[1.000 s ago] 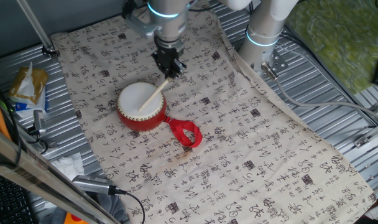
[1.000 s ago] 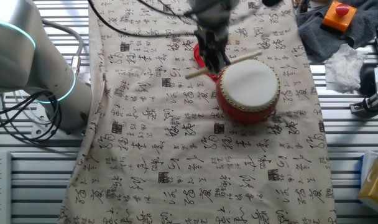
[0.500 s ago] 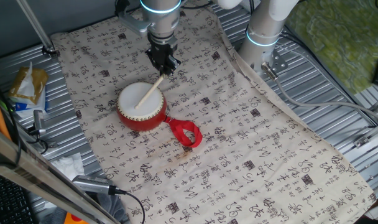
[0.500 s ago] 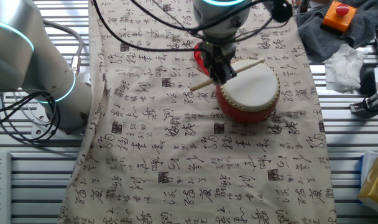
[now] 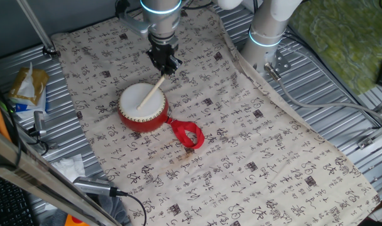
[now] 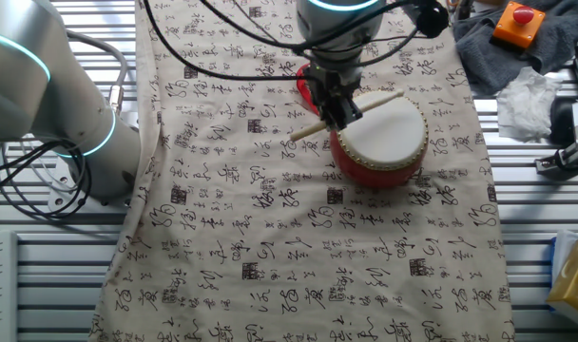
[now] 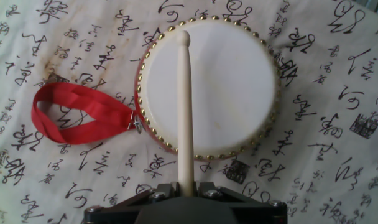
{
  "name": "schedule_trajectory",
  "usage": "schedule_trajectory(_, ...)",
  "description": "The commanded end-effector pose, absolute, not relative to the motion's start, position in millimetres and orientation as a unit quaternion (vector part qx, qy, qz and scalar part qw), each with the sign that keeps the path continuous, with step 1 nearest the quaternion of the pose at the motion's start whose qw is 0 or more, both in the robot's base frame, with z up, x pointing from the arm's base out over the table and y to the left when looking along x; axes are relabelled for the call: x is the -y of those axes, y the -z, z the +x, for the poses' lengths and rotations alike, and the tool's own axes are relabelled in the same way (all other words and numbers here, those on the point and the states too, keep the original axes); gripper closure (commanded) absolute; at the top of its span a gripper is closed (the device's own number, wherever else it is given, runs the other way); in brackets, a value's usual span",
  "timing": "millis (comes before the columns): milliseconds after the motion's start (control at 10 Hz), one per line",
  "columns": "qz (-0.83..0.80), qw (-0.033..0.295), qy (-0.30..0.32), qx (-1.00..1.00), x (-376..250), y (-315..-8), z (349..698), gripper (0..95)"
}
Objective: Play the drum
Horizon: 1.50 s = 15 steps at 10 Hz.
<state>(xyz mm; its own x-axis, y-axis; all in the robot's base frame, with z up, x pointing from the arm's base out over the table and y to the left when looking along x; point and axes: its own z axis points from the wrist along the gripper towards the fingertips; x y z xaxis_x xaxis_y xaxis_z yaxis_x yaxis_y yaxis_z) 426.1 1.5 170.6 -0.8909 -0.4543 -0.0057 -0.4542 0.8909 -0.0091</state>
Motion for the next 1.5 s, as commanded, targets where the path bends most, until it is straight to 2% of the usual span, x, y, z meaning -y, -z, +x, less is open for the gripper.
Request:
schedule_trajectory(100,-0.23,-0.043,0.006,-0.972,-2,-170,427,95.0)
schedule_trajectory(500,-0.256,-0.136,0.02,-0.957,-2,-168,428,95.0)
schedule_trajectory(600,-0.262,-0.151,0.027,-0.953,-2,-168,428,95.0)
schedule_trajectory(700,-0.261,-0.146,0.025,-0.954,-2,-168,428,95.0)
schedule_trajectory(1100,-0.265,-0.086,0.008,-0.96,-3,-176,426,95.0)
schedule_trajectory(1500,-0.257,-0.046,-0.017,-0.965,-4,-180,425,95.0)
